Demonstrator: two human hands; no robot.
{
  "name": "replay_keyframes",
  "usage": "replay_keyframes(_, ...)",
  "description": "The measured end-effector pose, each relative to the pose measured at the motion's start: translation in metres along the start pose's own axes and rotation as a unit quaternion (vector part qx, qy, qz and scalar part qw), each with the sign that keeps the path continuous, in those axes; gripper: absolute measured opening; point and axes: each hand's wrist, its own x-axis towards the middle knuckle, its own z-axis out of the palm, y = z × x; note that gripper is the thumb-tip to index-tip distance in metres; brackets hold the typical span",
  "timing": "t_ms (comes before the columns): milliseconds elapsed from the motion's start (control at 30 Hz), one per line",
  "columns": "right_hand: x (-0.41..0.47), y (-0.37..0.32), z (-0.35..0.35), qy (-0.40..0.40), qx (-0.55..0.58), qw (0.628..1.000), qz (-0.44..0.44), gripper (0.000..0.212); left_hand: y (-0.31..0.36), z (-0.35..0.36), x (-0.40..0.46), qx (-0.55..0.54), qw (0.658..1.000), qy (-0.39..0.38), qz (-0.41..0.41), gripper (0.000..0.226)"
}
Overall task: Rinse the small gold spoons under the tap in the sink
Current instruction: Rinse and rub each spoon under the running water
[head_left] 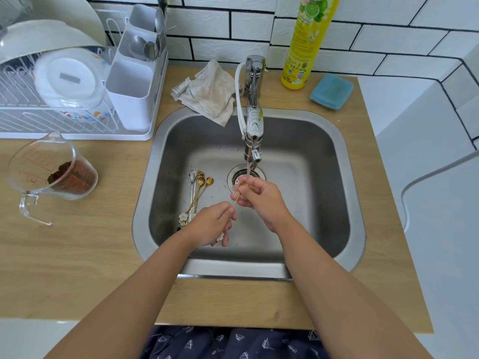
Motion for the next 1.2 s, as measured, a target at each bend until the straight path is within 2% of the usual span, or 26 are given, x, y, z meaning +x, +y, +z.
replay_keyframes(100, 0.0, -0.001, -0.001, 0.023, -0.024, 0.999, -0.006, 0.014, -0.001, 0.002, 0.0, 0.002, 1.0, -0.019, 0.004, 0.028)
replay_keyframes(233, 0.001, 0.002, 0.001, -0.003, 0.006, 1.0, 0.009, 0.013, -0.001, 0.003, 0.002, -0.014, 1.0, -0.007, -0.001, 0.027)
replay_keyframes(333, 0.0, 0.0, 0.001, 0.018, 0.003, 1.0, 0.008, 0.012, 0.0, 0.005, 0.0, -0.021, 0.999, -0.026, 0.004, 0.026)
replay_keyframes(467, 0.001, 0.002, 0.001, -0.017, 0.032, 0.999, 0.023, 0.017, -0.001, 0.004, 0.001, -0.058, 0.998, -0.017, -0.011, 0.027)
replay_keyframes(600, -0.001, -0.002, 0.001, 0.027, 0.023, 0.999, 0.007, 0.013, -0.001, 0.004, 0.001, -0.066, 0.997, -0.026, -0.014, 0.026)
replay_keyframes(767, -0.001, -0.001, 0.004, -0.026, 0.061, 0.998, 0.011, 0.022, 0.0, 0.001, 0.002, -0.073, 0.997, 0.022, -0.022, 0.025)
replay_keyframes(933, -0.002, -0.006, -0.001, -0.011, 0.116, 0.993, 0.009, 0.021, 0.002, 0.0, 0.003, -0.056, 0.998, 0.027, -0.022, 0.028)
replay_keyframes(1200, -0.002, -0.008, -0.001, -0.055, 0.144, 0.988, 0.026, 0.024, 0.006, -0.008, 0.006, -0.177, 0.981, 0.021, -0.08, 0.017)
